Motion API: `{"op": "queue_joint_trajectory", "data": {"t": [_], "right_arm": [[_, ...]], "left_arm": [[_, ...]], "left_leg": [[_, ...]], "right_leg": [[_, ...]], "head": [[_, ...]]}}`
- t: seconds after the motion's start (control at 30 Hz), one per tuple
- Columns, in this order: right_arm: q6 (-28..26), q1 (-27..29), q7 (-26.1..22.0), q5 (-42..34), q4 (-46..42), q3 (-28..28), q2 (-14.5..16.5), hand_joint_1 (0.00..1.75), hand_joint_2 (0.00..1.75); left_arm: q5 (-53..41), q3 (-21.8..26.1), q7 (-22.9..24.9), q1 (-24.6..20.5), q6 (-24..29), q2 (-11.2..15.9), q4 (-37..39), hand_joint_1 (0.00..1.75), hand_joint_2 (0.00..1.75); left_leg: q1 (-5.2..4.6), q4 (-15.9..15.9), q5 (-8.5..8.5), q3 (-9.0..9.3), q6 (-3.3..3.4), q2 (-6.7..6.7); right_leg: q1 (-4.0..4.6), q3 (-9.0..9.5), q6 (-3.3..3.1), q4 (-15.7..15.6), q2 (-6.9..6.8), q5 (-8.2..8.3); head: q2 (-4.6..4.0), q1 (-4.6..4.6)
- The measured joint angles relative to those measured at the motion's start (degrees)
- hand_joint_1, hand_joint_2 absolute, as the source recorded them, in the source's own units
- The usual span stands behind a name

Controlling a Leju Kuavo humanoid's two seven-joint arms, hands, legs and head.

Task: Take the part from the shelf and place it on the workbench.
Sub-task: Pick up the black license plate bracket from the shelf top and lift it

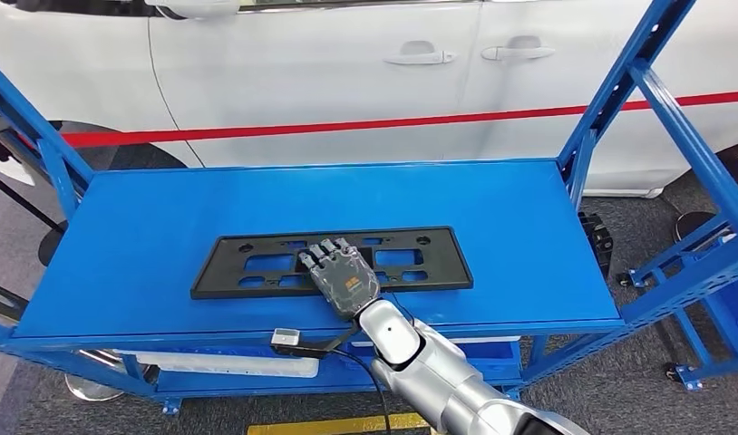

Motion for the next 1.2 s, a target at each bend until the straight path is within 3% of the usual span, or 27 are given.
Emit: {"op": "queue_joint_trajectory", "data": {"t": [0.07,0.1,0.2,0.23,0.27,0.3,0.37,0.43,0.53,0.6,0.7,0.73,0.77,0.8,0.87,0.93,1.03,1.1,1.2], "right_arm": [[-0.08,-0.03,0.03,0.14,0.29,-0.17,0.03,1.74,1.75],[-0.11,-0.07,0.02,0.20,0.40,-0.26,0.05,1.74,1.75],[-0.17,-0.06,-0.14,0.26,0.83,-0.53,0.05,1.74,1.75],[-0.20,-0.02,-0.23,0.26,1.00,-0.64,0.03,1.74,1.75],[-0.25,-0.01,-0.39,0.26,1.14,-0.76,0.02,1.74,1.75],[-0.29,-0.03,-0.63,0.26,1.23,-0.87,0.02,1.73,1.75],[-0.39,-0.08,-1.07,0.33,1.31,-1.08,0.03,1.72,1.75],[-0.43,-0.10,-1.21,0.43,1.34,-1.43,0.04,1.72,1.75],[-0.42,-0.10,-1.52,0.48,1.37,-2.09,0.03,1.73,1.75],[-0.37,-0.15,-1.98,0.47,1.36,-2.58,0.00,1.73,1.75],[-0.27,0.02,-2.32,0.41,1.37,-3.21,-0.10,1.73,1.75],[-0.25,0.14,-2.44,0.37,1.38,-3.38,-0.14,1.73,1.75],[-0.26,0.21,-2.61,0.30,1.37,-3.54,-0.18,1.73,1.75],[-0.30,0.24,-2.86,0.11,1.34,-3.72,-0.20,1.73,1.75],[-0.48,0.22,-3.79,-0.90,1.14,-4.24,-0.20,1.73,1.75],[-0.58,0.26,-6.26,-3.87,0.57,-5.04,-0.21,1.73,1.75],[0.37,0.33,-13.55,-12.84,-2.29,-6.90,-0.48,1.73,1.75],[2.03,0.20,-18.29,-20.09,-5.50,-8.30,-0.78,1.73,1.75],[6.42,0.77,-26.27,-34.78,-12.27,-10.29,-1.75,1.73,1.75]], "left_arm": [[-0.07,-0.01,-0.01,0.00,-0.03,0.12,0.00,0.00,0.00],[-0.11,-0.01,-0.03,-0.01,-0.09,0.17,0.00,0.00,0.00],[-0.31,-0.02,-0.21,0.02,-0.22,0.21,0.00,0.00,0.00],[-0.38,-0.02,-0.28,0.08,-0.24,0.21,0.00,0.00,0.00],[-0.41,-0.02,-0.37,0.12,-0.28,0.23,0.00,0.00,0.00],[-0.44,-0.02,-0.51,0.14,-0.38,0.26,0.00,0.00,0.00],[-0.53,-0.02,-1.44,0.07,-0.82,0.34,0.00,0.00,0.00],[-0.94,-0.02,-3.37,-0.01,-1.24,0.40,0.00,0.00,0.00],[-1.78,-0.03,-6.12,0.01,-1.33,0.46,0.00,0.00,0.00],[-2.16,-0.04,-6.73,-0.01,-1.28,0.48,0.00,0.00,0.00],[-2.58,-0.07,-6.63,-0.09,-0.94,0.52,0.00,0.00,0.00],[-2.70,-0.08,-6.55,-0.07,-0.84,0.55,0.00,0.00,0.00],[-2.79,-0.08,-6.49,-0.06,-0.76,0.57,0.00,0.00,0.00],[-2.84,-0.08,-6.46,-0.05,-0.70,0.57,0.00,0.00,0.00],[-2.83,-0.08,-6.57,-0.06,-0.61,0.52,0.00,0.00,0.00],[-2.67,-0.08,-6.78,-0.06,-0.44,0.45,0.00,0.00,0.00],[-2.14,-0.01,-6.93,0.01,-0.08,0.46,0.00,0.00,0.00],[-1.82,0.13,-6.95,0.00,0.03,0.50,0.00,0.00,0.00],[-1.40,0.57,-7.35,0.02,-0.20,0.51,0.00,0.00,0.00]], "left_leg": [[0.12,0.83,-0.79,-0.24,-0.66,0.03],[0.18,2.65,-1.98,-1.00,-0.97,0.04],[0.47,13.21,-6.90,-5.92,-1.75,0.08],[0.53,15.55,-7.35,-7.10,-1.92,0.08],[0.58,15.80,-6.68,-7.32,-2.03,0.09],[0.65,13.68,-4.98,-6.39,-2.07,0.10],[0.73,5.88,-1.17,-2.71,-1.92,0.11],[0.56,0.91,0.22,-0.41,-1.32,0.03],[0.41,0.10,0.27,-0.21,-0.18,0.03],[0.61,-0.34,0.59,-0.03,0.66,0.15],[0.62,-0.48,0.72,-0.13,1.31,0.24],[0.59,-0.45,0.71,-0.17,1.33,0.24],[0.58,-0.39,0.69,-0.16,1.33,0.21],[0.58,-0.33,0.65,-0.11,1.30,0.16],[0.58,-0.16,0.48,0.01,1.10,0.03],[0.39,0.14,0.29,-0.14,0.61,-0.07],[0.42,0.07,0.18,-0.16,-0.48,0.01],[0.59,1.54,-1.10,-0.45,-1.09,0.10],[0.82,11.07,-6.26,-4.36,-1.67,0.13]], "right_leg": [[-0.24,0.27,-0.55,-0.53,-0.02,0.25],[-0.41,0.42,-0.81,-0.79,-0.08,0.36],[-0.47,0.52,-1.17,-0.87,-0.25,0.37],[-0.46,0.52,-1.19,-0.82,-0.25,0.33],[-0.47,0.54,-1.18,-0.75,-0.21,0.28],[-0.49,0.60,-1.12,-0.66,-0.14,0.20],[-0.42,0.69,-0.79,-0.37,0.00,-0.07],[-0.25,0.54,-0.29,-0.11,0.07,-0.21],[-0.31,0.45,0.56,-0.07,0.05,-0.21],[-0.37,-0.33,1.09,1.92,0.00,-1.75],[-0.49,-5.14,1.51,12.19,-0.05,-6.95],[-0.53,-6.54,1.58,15.10,-0.06,-7.80],[-0.56,-6.99,1.59,16.02,-0.06,-7.51],[-0.58,-6.28,1.52,14.58,-0.07,-6.15],[-0.54,-2.57,1.08,7.02,-0.10,-2.29],[-0.32,0.10,0.61,1.20,-0.10,-0.44],[-0.09,0.61,-0.04,-0.18,0.15,-0.27],[-0.31,1.05,-0.64,-0.74,0.22,0.01],[-0.41,1.32,-1.18,-1.01,0.19,0.11]], "head": [[-0.01,-0.04],[0.00,-0.07],[0.01,-0.10],[0.01,-0.10],[0.01,-0.10],[0.01,-0.10],[0.00,-0.10],[0.00,-0.07],[0.01,-0.03],[0.01,0.00],[0.01,0.05],[0.00,0.05],[0.00,0.05],[0.00,0.05],[0.01,0.06],[0.01,0.04],[0.01,0.01],[0.01,-0.02],[0.01,-0.07]]}}
